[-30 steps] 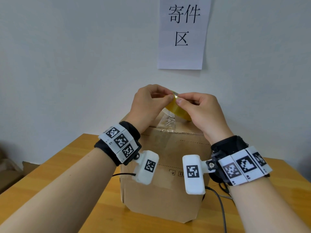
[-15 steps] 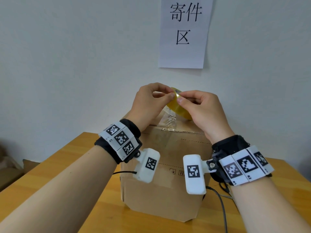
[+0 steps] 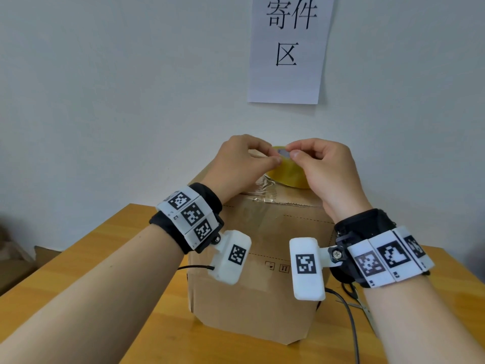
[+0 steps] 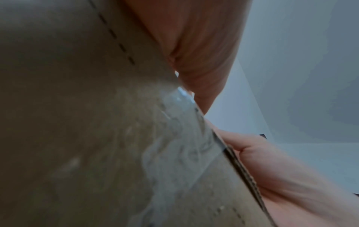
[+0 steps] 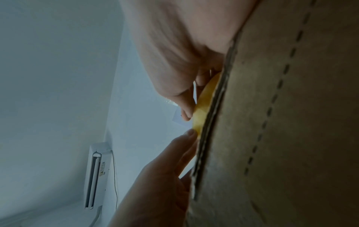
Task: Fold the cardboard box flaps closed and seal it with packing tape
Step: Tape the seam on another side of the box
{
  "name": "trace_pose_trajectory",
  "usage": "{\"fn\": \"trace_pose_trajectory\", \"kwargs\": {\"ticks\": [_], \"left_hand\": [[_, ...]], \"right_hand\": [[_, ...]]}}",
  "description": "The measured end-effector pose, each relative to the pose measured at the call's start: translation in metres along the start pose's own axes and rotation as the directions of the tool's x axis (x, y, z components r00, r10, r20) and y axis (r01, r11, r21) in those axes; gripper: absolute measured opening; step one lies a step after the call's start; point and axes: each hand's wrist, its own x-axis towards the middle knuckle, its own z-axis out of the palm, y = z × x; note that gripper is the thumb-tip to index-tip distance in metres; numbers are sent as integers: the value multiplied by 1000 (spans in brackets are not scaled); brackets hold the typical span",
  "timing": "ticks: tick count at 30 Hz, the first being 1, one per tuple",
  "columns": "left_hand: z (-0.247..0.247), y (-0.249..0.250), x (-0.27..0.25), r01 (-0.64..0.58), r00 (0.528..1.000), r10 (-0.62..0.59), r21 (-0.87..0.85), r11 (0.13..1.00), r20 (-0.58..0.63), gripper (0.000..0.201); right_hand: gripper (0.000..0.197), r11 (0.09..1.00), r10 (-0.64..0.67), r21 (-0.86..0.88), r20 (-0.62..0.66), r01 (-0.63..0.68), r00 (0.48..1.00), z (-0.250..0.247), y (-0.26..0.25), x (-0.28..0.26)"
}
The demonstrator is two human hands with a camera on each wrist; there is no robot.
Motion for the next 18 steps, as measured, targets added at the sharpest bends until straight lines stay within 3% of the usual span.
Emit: {"fn": "trace_pose_trajectory", "kwargs": {"ticks": [4, 8, 12, 18], "left_hand": [[-1, 0, 0, 0, 997, -2, -23, 1000, -78, 2], [-1, -2, 1, 38, 989, -56, -129, 991, -136, 6], [0, -3, 2, 61, 990, -81, -169, 984, -114, 12], [-3, -2, 0, 44, 996, -47, -45, 998, -77, 11]], "right_hand": [[15, 999, 28, 25, 23, -29, 999, -3, -1, -1], [27, 982, 17, -189, 68, -4, 998, 0, 2, -2], [40, 935, -24, -350, 112, 62, 993, -1, 3, -3], [36, 978, -50, -202, 56, 60, 997, -2, 12, 1]]}}
